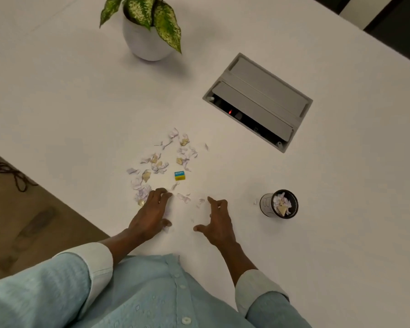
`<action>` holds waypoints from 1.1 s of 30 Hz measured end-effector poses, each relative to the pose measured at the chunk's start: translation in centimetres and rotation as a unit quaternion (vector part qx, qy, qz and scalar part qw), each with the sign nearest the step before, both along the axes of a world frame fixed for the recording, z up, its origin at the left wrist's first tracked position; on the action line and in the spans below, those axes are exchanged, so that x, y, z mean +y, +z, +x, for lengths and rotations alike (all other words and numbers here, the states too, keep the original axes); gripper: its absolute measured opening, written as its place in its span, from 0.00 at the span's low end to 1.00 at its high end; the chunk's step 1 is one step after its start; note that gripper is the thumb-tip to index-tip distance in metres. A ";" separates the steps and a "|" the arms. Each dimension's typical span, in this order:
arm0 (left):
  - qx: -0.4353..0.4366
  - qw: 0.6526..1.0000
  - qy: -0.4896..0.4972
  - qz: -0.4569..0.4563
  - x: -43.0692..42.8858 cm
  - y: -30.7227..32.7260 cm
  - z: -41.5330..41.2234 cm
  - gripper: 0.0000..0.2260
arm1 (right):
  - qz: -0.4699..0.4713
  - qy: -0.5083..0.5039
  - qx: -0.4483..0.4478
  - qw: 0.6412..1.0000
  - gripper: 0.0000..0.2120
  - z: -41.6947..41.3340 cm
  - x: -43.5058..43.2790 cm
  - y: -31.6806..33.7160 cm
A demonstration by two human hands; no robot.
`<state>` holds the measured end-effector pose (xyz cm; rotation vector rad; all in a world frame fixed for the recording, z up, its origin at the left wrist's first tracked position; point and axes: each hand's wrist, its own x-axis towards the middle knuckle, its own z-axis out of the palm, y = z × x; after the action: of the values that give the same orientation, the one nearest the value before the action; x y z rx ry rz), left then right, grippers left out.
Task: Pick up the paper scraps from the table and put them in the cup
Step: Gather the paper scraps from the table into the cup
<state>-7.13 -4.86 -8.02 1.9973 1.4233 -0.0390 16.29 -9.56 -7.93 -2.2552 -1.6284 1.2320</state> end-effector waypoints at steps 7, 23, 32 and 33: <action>-0.024 0.999 -0.014 0.037 0.2 0.3 1.1 0.34 | -0.001 0.074 -0.046 0.996 0.48 -1.4 1.8 0.0; -0.013 0.982 -0.190 0.004 1.4 -3.1 0.7 0.43 | 0.099 0.110 -0.061 0.987 0.08 -2.4 0.8 -0.4; -0.008 0.976 -0.211 0.059 2.3 -3.0 3.3 0.24 | 0.107 0.082 -0.069 0.988 0.02 -2.1 0.3 -1.5; -0.006 0.976 -0.207 0.066 2.2 -3.1 3.4 0.22 | 0.100 0.077 -0.063 0.990 0.03 -2.0 0.2 -1.6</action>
<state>-3.70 -2.63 -11.08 2.3713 1.0015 -0.1184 14.25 -9.32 -9.48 -2.1584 -1.9075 0.9215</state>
